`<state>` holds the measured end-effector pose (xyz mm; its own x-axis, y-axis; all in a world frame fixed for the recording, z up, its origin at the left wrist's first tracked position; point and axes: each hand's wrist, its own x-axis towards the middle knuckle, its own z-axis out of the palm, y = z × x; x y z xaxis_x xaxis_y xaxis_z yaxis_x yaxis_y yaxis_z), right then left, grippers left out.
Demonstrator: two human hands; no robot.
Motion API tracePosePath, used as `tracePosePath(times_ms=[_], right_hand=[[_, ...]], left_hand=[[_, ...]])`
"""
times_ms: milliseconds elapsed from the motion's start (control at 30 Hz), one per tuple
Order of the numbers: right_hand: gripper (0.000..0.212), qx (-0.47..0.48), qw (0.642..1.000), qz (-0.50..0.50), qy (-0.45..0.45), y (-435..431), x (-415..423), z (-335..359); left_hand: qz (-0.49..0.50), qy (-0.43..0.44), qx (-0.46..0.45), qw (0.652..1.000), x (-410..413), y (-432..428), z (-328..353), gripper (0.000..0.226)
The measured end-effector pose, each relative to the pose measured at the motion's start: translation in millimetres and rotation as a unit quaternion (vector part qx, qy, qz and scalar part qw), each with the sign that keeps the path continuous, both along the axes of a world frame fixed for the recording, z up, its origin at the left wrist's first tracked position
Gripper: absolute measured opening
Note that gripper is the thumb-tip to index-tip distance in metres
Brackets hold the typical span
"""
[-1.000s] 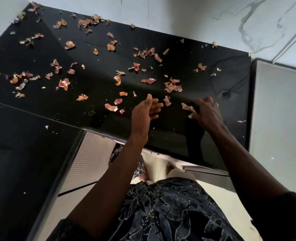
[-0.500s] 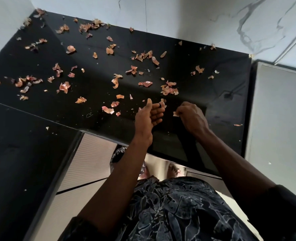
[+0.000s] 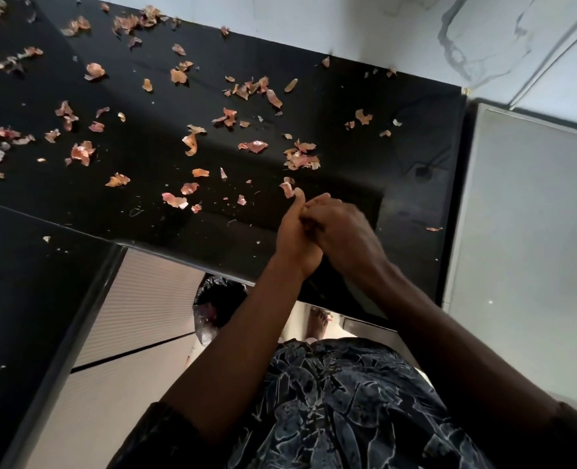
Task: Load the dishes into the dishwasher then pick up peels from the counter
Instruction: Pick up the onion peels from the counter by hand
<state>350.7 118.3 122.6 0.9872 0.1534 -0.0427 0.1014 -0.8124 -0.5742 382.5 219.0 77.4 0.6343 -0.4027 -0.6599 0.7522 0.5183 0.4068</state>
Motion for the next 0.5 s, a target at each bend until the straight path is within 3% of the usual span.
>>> tracePosePath(times_ms=[167,267,400,500], right_hand=[[0.021,0.044,0.999,-0.006,-0.029,-18.1,-10.8,1.9],[0.020,0.057,0.990,-0.126,-0.033,-60.3,-8.9,-4.4],[0.018,-0.034,0.955,-0.294,-0.003,-130.9,-23.3,-32.7],[0.019,-0.086,0.933,-0.347,0.034,-155.4,-45.2,-51.2]], left_hand=[[0.058,0.046,-0.005,0.997,-9.4,-4.9,-14.6,0.043],[0.094,0.065,0.000,0.993,-11.1,-7.3,-19.4,0.035],[0.108,0.057,-0.009,0.992,-17.4,-4.7,-21.9,0.032],[0.115,0.049,-0.010,0.992,-21.7,-1.6,-19.6,0.031]])
